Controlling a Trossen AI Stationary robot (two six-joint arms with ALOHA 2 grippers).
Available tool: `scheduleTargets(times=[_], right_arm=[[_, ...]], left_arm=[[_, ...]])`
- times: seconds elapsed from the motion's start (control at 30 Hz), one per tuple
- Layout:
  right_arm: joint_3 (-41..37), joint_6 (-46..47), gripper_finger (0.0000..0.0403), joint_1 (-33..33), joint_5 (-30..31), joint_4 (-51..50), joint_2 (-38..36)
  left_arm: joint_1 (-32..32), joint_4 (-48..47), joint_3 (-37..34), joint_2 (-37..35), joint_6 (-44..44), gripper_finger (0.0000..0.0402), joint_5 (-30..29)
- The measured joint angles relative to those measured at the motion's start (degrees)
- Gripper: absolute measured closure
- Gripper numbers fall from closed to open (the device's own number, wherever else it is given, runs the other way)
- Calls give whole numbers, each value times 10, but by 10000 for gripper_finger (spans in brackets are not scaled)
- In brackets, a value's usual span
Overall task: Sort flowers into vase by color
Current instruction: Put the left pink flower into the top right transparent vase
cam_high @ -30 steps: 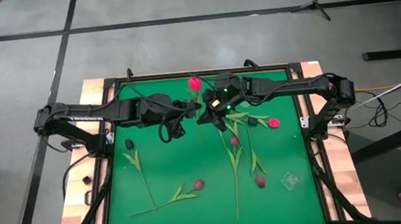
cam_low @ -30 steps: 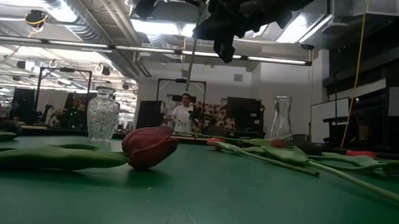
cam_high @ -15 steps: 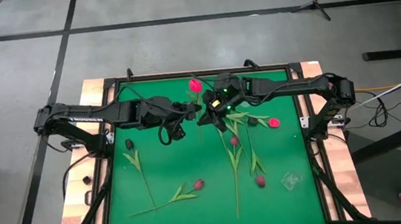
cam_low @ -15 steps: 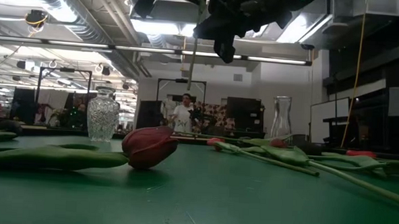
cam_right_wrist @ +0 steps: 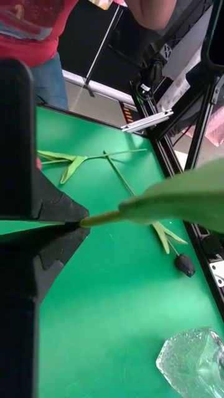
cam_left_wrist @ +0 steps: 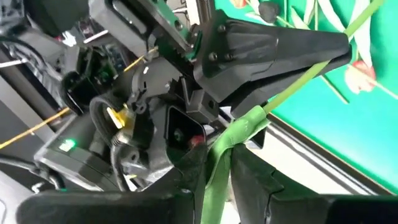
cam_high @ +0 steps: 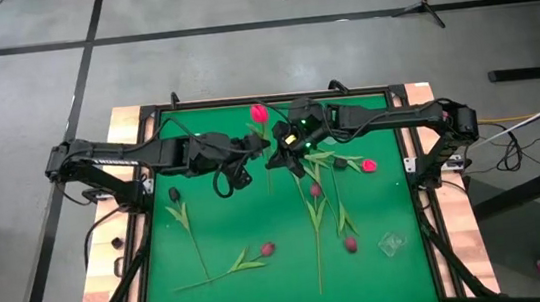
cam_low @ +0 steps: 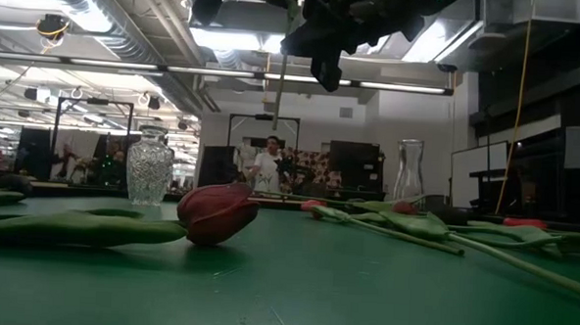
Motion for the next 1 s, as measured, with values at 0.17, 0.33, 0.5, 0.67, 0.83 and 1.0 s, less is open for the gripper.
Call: scheduleTargets(times=[0.17,0.33,0.5,0.67,0.83,1.0], right_arm=[[0,0,393,1,-3,-1,0],[0,2,393,0,1,0,1],[0,2,393,0,1,0,1],[-1,1,393,0,1,0,1],[-1,0,393,0,1,0,1],[-1,0,393,0,1,0,1]], left_arm=[[0,5,0,0,28,337,25],[4,-8,0,0,20,337,2],[6,-10,0,0,19,337,5],[6,-15,0,0,18,337,7],[6,-16,0,0,16,337,8],[7,-17,0,0,-13,337,7]])
